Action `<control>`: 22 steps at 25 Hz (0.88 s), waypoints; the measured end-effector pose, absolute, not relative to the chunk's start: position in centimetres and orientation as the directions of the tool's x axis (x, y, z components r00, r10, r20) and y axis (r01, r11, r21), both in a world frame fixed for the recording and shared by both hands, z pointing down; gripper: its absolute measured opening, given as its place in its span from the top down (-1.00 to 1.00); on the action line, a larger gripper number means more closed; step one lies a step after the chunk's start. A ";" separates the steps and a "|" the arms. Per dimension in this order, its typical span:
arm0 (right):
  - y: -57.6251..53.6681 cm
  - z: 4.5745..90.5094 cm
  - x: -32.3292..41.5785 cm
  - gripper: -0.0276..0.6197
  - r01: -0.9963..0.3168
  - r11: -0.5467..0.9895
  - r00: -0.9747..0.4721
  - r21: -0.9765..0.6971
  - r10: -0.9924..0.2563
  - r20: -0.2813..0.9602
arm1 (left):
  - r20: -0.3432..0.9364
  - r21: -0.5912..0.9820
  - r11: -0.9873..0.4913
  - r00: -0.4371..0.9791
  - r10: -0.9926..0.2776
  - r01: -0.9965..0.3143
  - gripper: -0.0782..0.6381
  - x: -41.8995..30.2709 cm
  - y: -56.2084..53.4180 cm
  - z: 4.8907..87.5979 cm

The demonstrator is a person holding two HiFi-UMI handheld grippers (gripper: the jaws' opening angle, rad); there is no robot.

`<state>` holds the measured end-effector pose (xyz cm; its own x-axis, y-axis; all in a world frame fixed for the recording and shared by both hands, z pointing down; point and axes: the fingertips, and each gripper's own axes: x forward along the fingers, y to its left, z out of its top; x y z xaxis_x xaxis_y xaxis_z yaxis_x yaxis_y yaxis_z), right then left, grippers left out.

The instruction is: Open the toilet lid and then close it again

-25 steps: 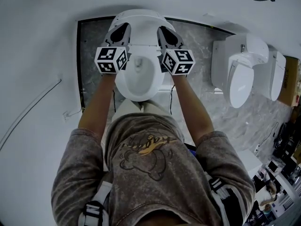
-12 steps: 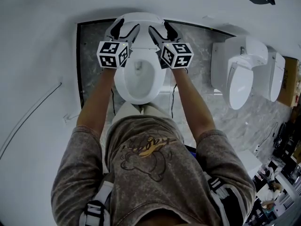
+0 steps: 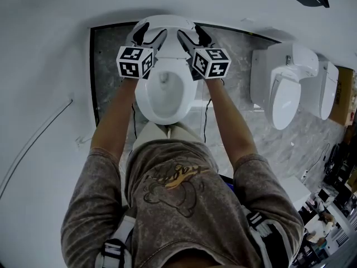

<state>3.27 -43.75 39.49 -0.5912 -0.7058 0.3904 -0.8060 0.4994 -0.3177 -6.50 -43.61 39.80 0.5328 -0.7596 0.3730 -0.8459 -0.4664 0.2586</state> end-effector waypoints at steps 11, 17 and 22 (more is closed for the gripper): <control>-40.0 38.7 3.5 0.04 -0.812 0.482 -0.580 -0.329 -0.730 0.362 | 0.365 0.288 -0.483 0.561 -0.743 -0.827 0.04 -6.5 -39.7 39.0; -36.2 38.3 3.8 0.05 -0.820 0.474 -0.569 -0.321 -0.739 0.362 | 0.359 0.291 -0.487 0.566 -0.742 -0.823 0.04 -6.2 -35.9 38.6; -31.9 38.2 4.0 0.05 -0.817 0.483 -0.574 -0.316 -0.739 0.353 | 0.353 0.303 -0.464 0.550 -0.757 -0.832 0.04 -6.3 -31.7 38.5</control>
<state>4.02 -31.89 38.20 -0.5736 -0.7392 0.3529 -0.8167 0.4826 -0.3164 -6.26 -31.68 38.47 0.5503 -0.7569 0.3525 -0.8324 -0.4643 0.3027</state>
